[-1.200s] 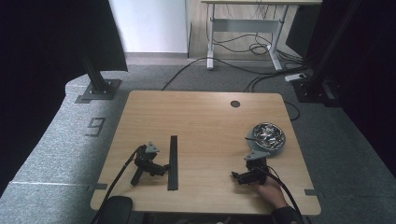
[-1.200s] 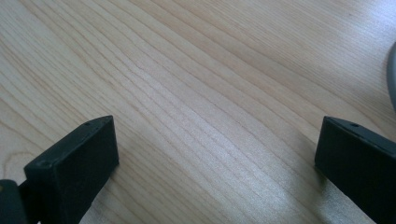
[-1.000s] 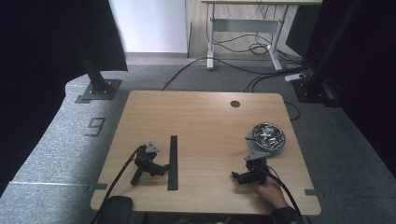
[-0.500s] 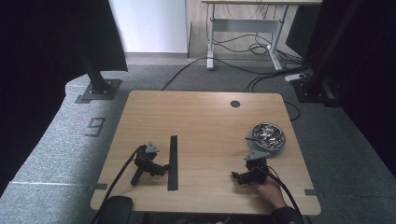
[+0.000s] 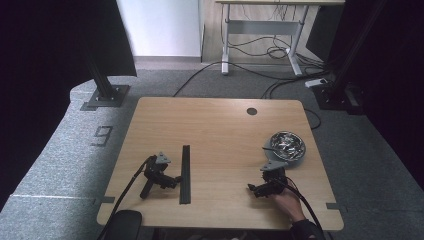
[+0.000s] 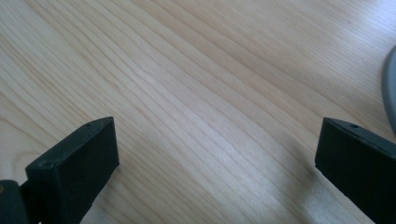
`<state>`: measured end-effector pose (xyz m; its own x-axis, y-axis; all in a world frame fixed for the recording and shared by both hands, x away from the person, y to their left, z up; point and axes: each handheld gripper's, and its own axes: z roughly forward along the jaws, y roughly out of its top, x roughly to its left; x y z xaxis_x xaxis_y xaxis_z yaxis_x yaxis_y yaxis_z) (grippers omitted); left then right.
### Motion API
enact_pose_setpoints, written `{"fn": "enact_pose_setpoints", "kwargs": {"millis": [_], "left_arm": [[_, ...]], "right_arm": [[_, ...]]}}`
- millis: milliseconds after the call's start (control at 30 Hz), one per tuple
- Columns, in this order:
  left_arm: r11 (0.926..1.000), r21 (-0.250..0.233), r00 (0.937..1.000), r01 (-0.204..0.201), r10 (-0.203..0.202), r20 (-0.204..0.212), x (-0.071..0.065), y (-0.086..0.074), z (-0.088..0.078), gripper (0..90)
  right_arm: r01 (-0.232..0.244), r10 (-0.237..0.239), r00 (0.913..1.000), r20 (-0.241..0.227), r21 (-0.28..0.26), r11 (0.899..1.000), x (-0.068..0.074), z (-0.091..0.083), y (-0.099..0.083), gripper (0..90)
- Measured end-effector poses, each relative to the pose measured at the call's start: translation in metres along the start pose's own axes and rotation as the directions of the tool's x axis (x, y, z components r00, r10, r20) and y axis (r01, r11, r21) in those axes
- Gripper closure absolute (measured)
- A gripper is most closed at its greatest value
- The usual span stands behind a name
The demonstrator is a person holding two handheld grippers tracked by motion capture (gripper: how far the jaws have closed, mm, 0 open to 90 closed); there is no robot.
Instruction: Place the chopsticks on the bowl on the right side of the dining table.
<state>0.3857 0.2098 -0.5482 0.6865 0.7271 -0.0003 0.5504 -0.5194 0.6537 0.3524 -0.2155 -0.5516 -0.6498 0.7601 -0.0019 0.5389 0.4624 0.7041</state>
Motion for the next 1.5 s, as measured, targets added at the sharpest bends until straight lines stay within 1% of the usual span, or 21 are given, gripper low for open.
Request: {"fn": "enact_pose_setpoints", "kwargs": {"millis": [100,133,200,267,367,600,733,800,967,1167,1233,1300,1333,1400,1467,1500], "left_arm": [[1.0000,0.000,1.0000,-0.001,0.001,0.000,0.000,0.000,0.000,0.0],[1.0000,0.000,1.0000,0.000,0.000,0.000,0.000,0.000,0.000,0.0],[1.0000,0.000,1.0000,0.001,-0.001,0.000,0.000,0.000,0.000,0.0],[1.0000,0.000,1.0000,0.001,-0.001,0.000,0.000,0.000,0.000,0.0],[1.0000,0.000,1.0000,0.000,0.000,0.000,0.000,0.000,0.000,0.0],[1.0000,0.000,1.0000,0.001,-0.001,-0.001,0.000,0.000,0.000,0.0],[1.0000,0.000,1.0000,0.001,-0.001,0.000,0.000,0.000,0.000,0.0],[1.0000,0.000,1.0000,0.001,-0.001,0.000,0.000,0.000,0.000,0.0],[1.0000,0.002,1.0000,-0.002,0.002,0.000,0.000,0.000,0.000,0.0],[1.0000,0.000,1.0000,0.000,0.000,0.000,0.000,0.000,0.000,0.0],[1.0000,0.000,1.0000,0.001,-0.001,-0.001,0.000,0.000,0.000,0.0],[1.0000,0.000,1.0000,0.001,-0.001,-0.001,0.000,0.000,0.000,0.0],[1.0000,0.000,1.0000,0.001,-0.001,-0.001,0.000,0.000,0.000,0.0],[1.0000,0.000,1.0000,0.001,-0.001,-0.001,0.000,0.000,0.000,0.0],[1.0000,0.002,1.0000,-0.001,0.001,-0.001,0.000,0.000,0.000,0.0],[1.0000,0.001,1.0000,-0.001,0.001,-0.001,0.000,0.000,0.000,0.0]], "right_arm": [[0.005,-0.005,1.0000,-0.002,-0.015,1.000,0.002,-0.001,0.007,0.0],[0.006,-0.007,1.0000,-0.003,-0.021,1.000,0.002,-0.003,0.013,0.0],[0.006,-0.006,1.0000,-0.001,-0.024,1.000,0.003,-0.003,0.016,0.0],[0.015,-0.015,0.9999,0.003,-0.040,0.999,0.004,-0.004,0.023,0.0],[0.026,-0.026,0.9997,-0.002,-0.046,0.999,0.007,-0.004,0.033,0.0],[0.067,-0.068,0.9976,-0.013,-0.027,0.997,0.016,0.000,0.055,0.0],[0.066,-0.066,0.9976,-0.022,-0.022,0.998,0.020,0.003,0.065,0.0],[0.076,-0.077,0.9968,-0.024,-0.020,0.997,0.022,0.005,0.071,0.0],[0.093,-0.094,0.9951,-0.031,-0.015,0.996,0.030,0.013,0.086,0.0],[0.121,-0.121,0.9917,-0.044,-0.003,0.993,0.042,0.028,0.104,0.0],[0.129,-0.129,0.9901,-0.054,-0.012,0.992,0.046,0.033,0.109,0.0],[0.128,-0.128,0.9899,-0.061,-0.003,0.992,0.051,0.038,0.114,0.0],[0.139,-0.139,0.9880,-0.067,-0.012,0.990,0.054,0.041,0.118,0.0],[0.130,-0.130,0.9886,-0.075,-0.005,0.991,0.058,0.046,0.123,0.0],[0.130,-0.130,0.9879,-0.084,-0.009,0.991,0.062,0.051,0.128,0.0],[0.131,-0.131,0.9878,-0.084,-0.002,0.991,0.064,0.054,0.131,0.0]]}}
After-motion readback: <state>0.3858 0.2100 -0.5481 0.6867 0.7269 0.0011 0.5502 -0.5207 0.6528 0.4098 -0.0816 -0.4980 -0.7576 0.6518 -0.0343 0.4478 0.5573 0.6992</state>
